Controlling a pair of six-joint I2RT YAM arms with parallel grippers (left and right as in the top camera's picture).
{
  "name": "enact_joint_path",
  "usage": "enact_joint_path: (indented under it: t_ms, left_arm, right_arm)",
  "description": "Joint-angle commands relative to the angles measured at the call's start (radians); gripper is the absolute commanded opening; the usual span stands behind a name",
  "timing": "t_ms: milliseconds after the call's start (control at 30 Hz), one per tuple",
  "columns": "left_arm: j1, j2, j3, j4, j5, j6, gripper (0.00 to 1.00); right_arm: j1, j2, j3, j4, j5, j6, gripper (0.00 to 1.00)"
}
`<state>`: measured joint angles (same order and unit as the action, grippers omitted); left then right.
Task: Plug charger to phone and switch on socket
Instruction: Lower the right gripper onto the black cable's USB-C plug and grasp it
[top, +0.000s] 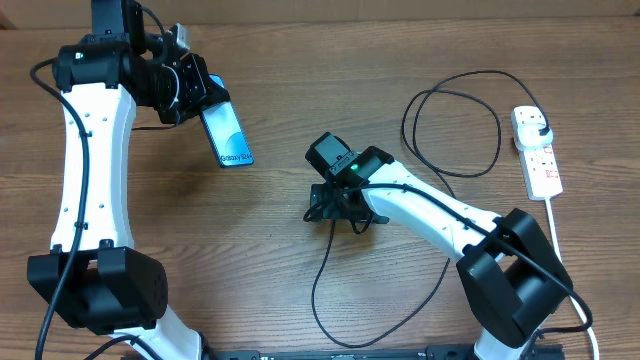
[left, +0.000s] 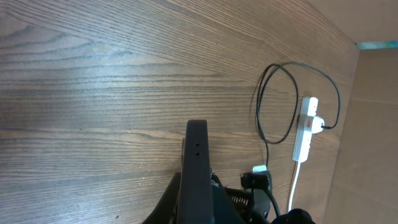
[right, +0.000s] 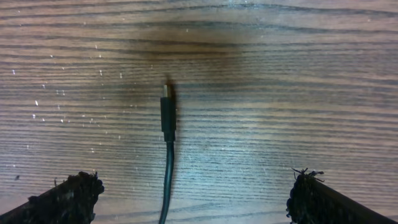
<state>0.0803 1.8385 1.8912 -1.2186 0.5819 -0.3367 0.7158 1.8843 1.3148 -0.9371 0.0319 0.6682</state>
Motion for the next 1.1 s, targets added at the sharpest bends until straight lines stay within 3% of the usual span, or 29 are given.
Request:
enact_joint_path:
  t_ms: [0, 333, 433, 533, 667, 1067]
  left_arm:
    - [-0.002, -0.007, 0.007, 0.004, 0.010, 0.020, 0.04]
    - [-0.002, -0.007, 0.007, 0.004, 0.010, 0.020, 0.04]
    - [-0.002, -0.007, 0.007, 0.004, 0.010, 0.020, 0.04]
    - [-0.002, -0.007, 0.007, 0.004, 0.010, 0.020, 0.04]
    - [-0.002, -0.007, 0.007, 0.004, 0.010, 0.020, 0.04]
    - [-0.002, -0.007, 0.007, 0.005, 0.010, 0.020, 0.04]
  right_arm:
    - [0.002, 0.061, 0.035, -0.023, -0.011, -0.016, 0.99]
    - [0.003, 0.142, 0.119, -0.089, -0.018, -0.019, 0.98]
    - [0.003, 0.143, 0.119, -0.089, -0.017, -0.023, 0.87]
    - [0.003, 0.149, 0.119, -0.090, -0.018, -0.045, 0.66]
    - [0.003, 0.174, 0.119, -0.096, -0.018, -0.072, 0.57]
    - [0.003, 0.194, 0.119, -0.074, -0.026, -0.098, 0.55]
